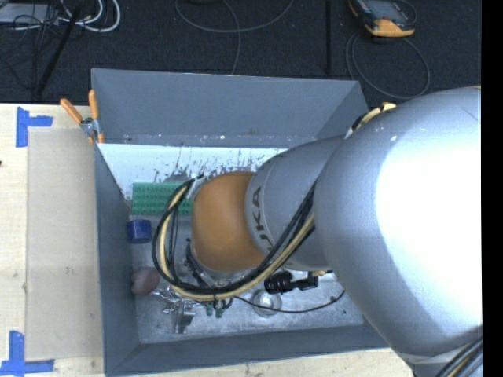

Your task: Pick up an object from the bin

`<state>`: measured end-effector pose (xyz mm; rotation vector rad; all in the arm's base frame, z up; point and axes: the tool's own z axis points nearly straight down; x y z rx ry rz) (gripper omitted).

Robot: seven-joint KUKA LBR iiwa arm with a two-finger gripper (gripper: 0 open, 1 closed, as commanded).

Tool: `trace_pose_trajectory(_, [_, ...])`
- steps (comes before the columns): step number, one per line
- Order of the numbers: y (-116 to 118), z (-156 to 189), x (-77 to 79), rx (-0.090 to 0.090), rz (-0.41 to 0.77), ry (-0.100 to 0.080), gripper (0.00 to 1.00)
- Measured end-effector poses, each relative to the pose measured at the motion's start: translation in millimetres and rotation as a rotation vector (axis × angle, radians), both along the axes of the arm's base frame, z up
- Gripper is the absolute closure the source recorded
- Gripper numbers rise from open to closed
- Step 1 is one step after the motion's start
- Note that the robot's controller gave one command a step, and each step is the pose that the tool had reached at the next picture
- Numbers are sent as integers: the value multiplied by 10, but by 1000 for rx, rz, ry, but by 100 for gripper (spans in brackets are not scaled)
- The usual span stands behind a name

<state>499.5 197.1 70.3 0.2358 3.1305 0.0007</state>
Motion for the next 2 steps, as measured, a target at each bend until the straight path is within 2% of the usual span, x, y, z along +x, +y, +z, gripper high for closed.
trace_pose_trajectory(1, [6,22,10,3,-2,-1,100])
trace_pose_trajectory(2, [42,1413,-51,2,4,-4,100])
